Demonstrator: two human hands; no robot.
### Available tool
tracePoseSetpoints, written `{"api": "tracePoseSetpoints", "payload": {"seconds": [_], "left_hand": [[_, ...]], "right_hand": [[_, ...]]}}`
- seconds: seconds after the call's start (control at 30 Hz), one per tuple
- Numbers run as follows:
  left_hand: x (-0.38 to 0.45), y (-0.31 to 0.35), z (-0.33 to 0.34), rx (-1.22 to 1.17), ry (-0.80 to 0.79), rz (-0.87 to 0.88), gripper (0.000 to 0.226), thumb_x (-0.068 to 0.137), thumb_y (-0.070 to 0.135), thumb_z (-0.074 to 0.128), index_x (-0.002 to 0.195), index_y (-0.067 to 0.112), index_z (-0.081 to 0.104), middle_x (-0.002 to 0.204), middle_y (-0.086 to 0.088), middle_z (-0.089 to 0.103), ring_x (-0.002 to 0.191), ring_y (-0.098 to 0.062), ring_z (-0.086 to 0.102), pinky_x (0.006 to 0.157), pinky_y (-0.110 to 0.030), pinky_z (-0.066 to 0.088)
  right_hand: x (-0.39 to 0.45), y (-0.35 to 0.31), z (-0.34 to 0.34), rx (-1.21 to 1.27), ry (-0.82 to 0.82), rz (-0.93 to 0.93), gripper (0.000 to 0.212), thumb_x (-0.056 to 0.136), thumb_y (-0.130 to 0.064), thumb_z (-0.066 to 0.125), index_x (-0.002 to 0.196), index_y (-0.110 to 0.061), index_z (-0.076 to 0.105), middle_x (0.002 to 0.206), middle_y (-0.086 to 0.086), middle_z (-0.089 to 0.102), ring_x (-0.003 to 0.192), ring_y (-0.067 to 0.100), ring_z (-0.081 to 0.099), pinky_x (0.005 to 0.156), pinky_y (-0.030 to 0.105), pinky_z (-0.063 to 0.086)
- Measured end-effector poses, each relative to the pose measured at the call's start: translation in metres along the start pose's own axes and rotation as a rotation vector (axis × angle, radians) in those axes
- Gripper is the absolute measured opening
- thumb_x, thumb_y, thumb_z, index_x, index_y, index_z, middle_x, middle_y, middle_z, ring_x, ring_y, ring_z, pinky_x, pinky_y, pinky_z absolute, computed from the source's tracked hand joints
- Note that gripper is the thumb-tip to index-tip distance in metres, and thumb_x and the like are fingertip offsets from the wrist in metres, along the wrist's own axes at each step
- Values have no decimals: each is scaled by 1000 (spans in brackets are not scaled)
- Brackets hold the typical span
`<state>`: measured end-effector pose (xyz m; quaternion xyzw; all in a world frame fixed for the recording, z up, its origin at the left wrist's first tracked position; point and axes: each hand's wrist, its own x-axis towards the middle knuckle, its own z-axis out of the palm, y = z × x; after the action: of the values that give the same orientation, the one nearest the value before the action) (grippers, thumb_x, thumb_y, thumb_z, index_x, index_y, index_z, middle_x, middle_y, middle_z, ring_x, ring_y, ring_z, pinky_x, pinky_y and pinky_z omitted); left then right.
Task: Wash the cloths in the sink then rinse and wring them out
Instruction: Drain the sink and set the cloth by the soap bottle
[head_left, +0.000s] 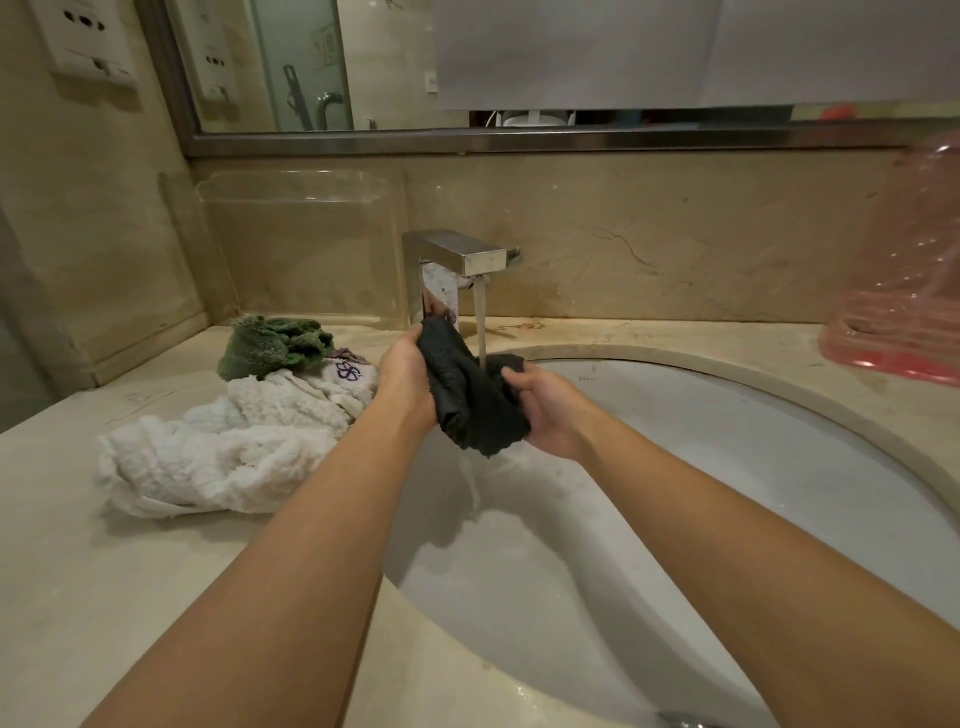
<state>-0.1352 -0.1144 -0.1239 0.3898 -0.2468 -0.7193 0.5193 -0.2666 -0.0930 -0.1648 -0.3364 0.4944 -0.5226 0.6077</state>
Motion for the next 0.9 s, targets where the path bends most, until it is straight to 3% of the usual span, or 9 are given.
{"api": "tracePoseSetpoints", "payload": {"seconds": [0.1,0.23,0.4,0.53,0.7,0.8,0.9], "left_hand": [[1,1,-1,-31,-3,-8,37,100,39,43,117,8,53,105,-19,59,94,-34,57,86,-49,45],[4,1,-5,56,73,-6,38,100,39,45,116,7,55,109,-18,63,100,-35,61,93,-47,48],[12,-2,-7,264,197,-1,29,99,37,48,106,13,62,112,-12,67,103,-30,64,98,-46,49],[13,-3,-8,331,189,-23,28,99,33,50,115,12,58,110,-12,66,105,-31,62,100,-47,46],[7,-4,-4,397,146,-22,21,100,27,47,103,9,57,99,-13,66,103,-30,62,96,-45,49],[9,-6,-4,393,100,1,32,97,37,50,115,13,59,107,-14,68,105,-33,63,98,-51,48],[10,-9,-5,393,69,21,46,90,51,55,119,16,60,110,-14,69,103,-36,65,95,-54,49]], "right_hand": [[3,-1,-2,29,-30,-48,51,95,1,48,141,-21,43,128,9,60,112,27,59,89,46,51],[1,-4,-9,24,16,-102,51,97,-1,47,142,-23,43,133,8,56,123,30,51,102,57,39],[-4,-8,-12,163,91,-130,49,100,-5,46,145,-19,38,127,8,58,110,25,59,74,37,54],[-4,-7,-13,193,135,-155,44,103,-19,42,146,-19,37,128,9,59,115,26,58,78,36,51],[-8,-9,-12,272,82,-135,26,102,-34,41,112,-17,58,109,11,61,96,25,60,79,37,51],[-6,-7,-6,195,8,-144,29,101,-34,42,119,-20,59,121,12,58,112,27,55,91,43,47],[-7,-8,0,96,-59,-150,27,99,-33,42,108,-21,64,124,12,58,118,26,51,93,42,43]]}}
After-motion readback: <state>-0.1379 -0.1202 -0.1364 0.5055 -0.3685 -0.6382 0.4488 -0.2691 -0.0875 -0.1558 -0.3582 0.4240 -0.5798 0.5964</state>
